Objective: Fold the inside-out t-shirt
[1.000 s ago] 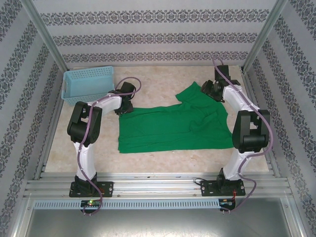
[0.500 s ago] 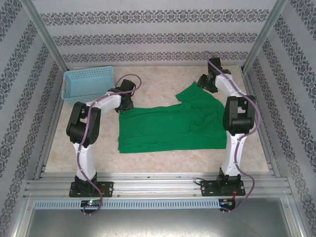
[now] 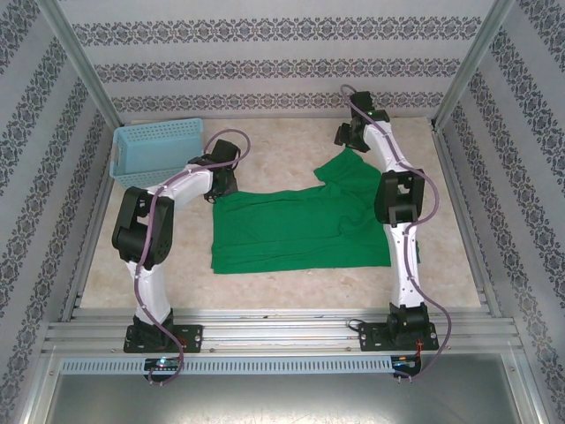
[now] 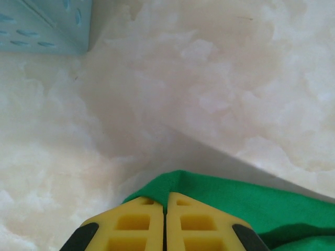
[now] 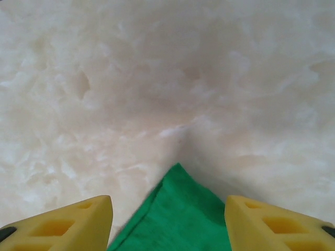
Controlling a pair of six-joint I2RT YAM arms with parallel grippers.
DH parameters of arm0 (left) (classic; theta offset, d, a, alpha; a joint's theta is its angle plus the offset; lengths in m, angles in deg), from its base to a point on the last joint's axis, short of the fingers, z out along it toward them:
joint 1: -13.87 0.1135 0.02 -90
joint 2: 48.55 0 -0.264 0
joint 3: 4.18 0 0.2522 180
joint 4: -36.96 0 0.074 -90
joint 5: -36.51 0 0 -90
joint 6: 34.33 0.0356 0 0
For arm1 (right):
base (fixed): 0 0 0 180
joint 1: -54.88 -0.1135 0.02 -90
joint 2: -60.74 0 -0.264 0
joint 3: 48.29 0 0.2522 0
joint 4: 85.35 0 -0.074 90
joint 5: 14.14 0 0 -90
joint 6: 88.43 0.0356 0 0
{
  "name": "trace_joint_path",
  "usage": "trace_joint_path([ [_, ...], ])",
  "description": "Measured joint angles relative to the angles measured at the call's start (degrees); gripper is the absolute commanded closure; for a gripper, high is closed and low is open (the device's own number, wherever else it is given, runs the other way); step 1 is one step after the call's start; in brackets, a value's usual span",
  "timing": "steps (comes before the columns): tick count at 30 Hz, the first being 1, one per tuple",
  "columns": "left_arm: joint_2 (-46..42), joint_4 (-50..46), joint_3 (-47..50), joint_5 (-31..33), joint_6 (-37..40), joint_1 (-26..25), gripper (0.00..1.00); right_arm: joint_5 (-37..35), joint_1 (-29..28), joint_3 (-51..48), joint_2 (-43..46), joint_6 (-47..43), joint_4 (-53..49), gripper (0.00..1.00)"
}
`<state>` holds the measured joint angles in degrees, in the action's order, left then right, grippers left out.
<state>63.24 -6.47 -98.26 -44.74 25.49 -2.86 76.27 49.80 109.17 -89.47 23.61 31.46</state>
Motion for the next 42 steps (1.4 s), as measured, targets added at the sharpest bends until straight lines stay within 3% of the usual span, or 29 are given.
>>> trace_joint_path([
  [3,-0.8,0.1,0.9,-1.0,-0.1,0.2,0.96,0.0,0.0,3.1,-2.6,0.1,-2.3,0.49],
  [5,-1.6,0.2,1.7,-1.7,-0.3,0.7,0.97,0.0,0.0,3.6,-3.6,0.1,-3.3,0.59],
  [10,-3.9,1.5,4.9,-3.9,-1.6,2.6,1.0,-0.2,0.0,3.8,-4.3,-0.5,-5.2,1.0],
  [17,-5.5,5.1,9.4,-7.1,-3.7,4.4,1.0,-3.5,0.1,3.3,-2.6,-1.7,-5.4,1.0],
  [22,-7.8,8.0,12.2,-9.5,-5.5,6.0,1.0,-5.6,0.6,-3.0,5.8,-3.0,-3.9,1.0],
  [33,-11.5,12.2,14.8,-12.4,-8.4,7.0,1.0,-7.5,2.4,-32.9,32.7,-4.0,11.8,1.0],
  [42,-13.9,13.0,18.0,-14.8,-9.2,7.9,1.0,-4.3,2.7,-50.8,41.5,-4.0,21.0,1.0],
])
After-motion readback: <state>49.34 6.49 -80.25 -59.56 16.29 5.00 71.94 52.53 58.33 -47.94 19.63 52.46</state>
